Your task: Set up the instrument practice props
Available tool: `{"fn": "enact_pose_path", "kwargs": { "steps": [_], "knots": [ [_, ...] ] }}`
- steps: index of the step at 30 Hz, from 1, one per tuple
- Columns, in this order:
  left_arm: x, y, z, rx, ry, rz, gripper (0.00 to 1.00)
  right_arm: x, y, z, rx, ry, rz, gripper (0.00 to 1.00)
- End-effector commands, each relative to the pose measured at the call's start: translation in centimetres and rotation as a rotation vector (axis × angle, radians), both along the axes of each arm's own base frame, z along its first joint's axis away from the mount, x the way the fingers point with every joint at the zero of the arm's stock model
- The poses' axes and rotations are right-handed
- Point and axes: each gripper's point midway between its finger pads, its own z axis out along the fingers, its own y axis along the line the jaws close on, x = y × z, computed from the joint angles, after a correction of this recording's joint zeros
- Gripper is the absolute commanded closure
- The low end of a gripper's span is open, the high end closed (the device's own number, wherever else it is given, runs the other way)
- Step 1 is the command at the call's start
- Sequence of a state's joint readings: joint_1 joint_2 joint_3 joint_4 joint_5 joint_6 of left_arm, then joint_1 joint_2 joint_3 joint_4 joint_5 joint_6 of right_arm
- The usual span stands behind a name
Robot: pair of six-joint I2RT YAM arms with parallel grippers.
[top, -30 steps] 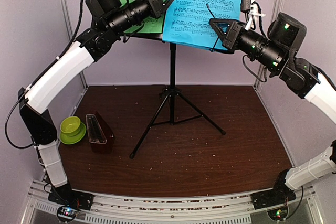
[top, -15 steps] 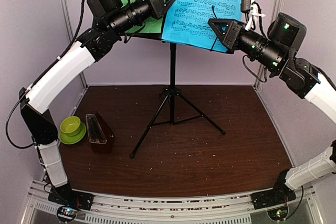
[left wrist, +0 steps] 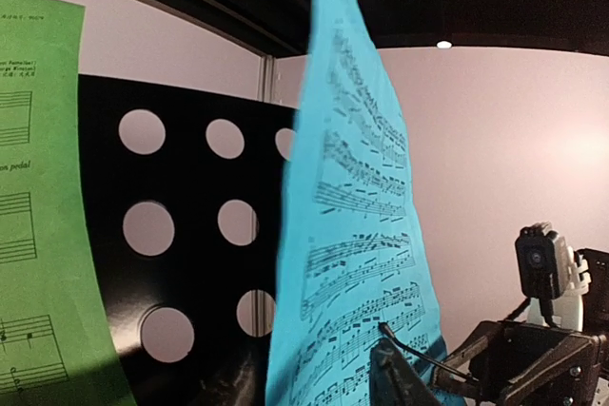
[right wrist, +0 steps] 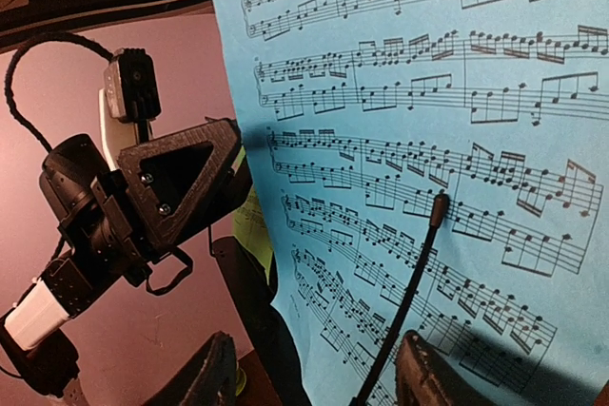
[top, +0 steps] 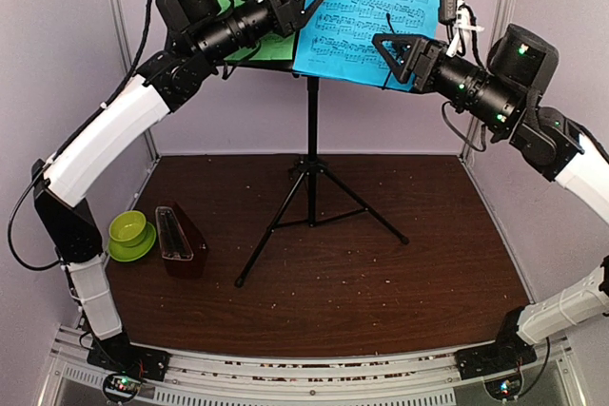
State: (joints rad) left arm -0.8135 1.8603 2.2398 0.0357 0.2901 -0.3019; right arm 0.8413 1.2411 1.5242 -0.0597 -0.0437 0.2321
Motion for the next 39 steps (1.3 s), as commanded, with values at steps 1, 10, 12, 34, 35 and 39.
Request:
{"fn": "enact_pose_path", "kwargs": {
  "steps": [1,10,12,34,35,39],
  "knots": [
    [-2.2,2.4,3.1,-0.045,-0.073,0.022,0.55,-1.2,-1.2,1.2,0.028,-0.042,-0.001,0.37],
    [-3.8,5.4,3.5,-0.031,-0.069,0.081,0.25,-2.7,-2.5,2.1,0.041,-0.085,0.009,0.08],
    [-3.9,6.5,3.2,-0.026,-0.043,0.106,0.19,-3.2,-2.9,1.9,0.042,-0.082,0.013,0.03],
    [0.6,29.1,-27.2,0.354,1.001,0.811,0.02,-4.8,-13.6,-15.9,-0.148,0.384,-0.321,0.00],
    [0.2,29.6,-28.6,0.386,1.042,0.824,0.02,-4.7,-13.5,-17.7,-0.172,0.423,-0.328,0.00],
    [-1.1,30.4,-33.3,0.504,1.141,0.832,0.02,-4.5,-13.0,-24.7,-0.257,0.570,-0.333,0.00]
  ]
}}
